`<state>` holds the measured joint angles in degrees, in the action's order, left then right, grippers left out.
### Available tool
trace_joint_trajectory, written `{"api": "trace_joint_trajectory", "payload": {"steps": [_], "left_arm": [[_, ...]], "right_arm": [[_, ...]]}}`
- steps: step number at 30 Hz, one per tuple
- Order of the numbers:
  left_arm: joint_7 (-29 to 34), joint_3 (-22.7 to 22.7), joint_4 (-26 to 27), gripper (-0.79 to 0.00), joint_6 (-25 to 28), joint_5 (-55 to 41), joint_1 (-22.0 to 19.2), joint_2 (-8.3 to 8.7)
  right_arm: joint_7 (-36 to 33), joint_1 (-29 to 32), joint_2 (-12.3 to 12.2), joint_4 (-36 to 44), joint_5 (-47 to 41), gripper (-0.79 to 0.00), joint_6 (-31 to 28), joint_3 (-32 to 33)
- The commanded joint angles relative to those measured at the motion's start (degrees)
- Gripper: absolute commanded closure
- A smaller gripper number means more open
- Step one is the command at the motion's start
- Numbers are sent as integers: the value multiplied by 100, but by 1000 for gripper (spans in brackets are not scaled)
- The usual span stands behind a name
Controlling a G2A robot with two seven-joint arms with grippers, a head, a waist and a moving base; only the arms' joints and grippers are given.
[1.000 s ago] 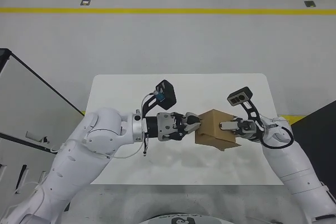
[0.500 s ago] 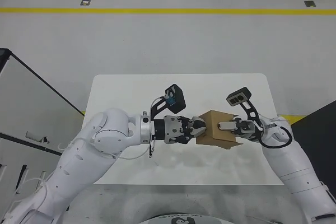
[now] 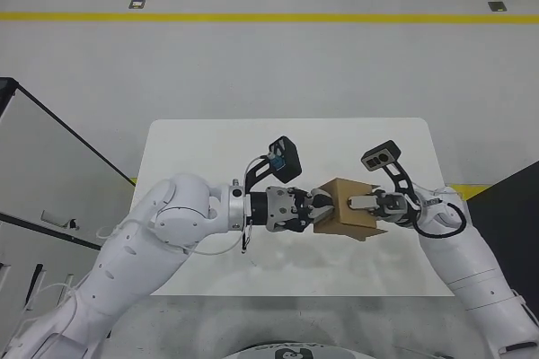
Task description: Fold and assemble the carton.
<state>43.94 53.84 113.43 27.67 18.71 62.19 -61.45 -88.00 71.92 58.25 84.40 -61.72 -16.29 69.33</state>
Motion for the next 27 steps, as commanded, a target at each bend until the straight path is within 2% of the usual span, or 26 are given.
{"api": "trace_joint_trajectory", "payload": {"steps": [1, 27], "left_arm": [[1, 12, 0, 0, -13, 13, -5, 1], [-23, -203, -82, 0, 26, -48, -69, -53]], "right_arm": [[0, 7, 0, -12, -12, 0, 0, 21], [0, 9, 43, 14, 6, 0, 0, -39]]}}
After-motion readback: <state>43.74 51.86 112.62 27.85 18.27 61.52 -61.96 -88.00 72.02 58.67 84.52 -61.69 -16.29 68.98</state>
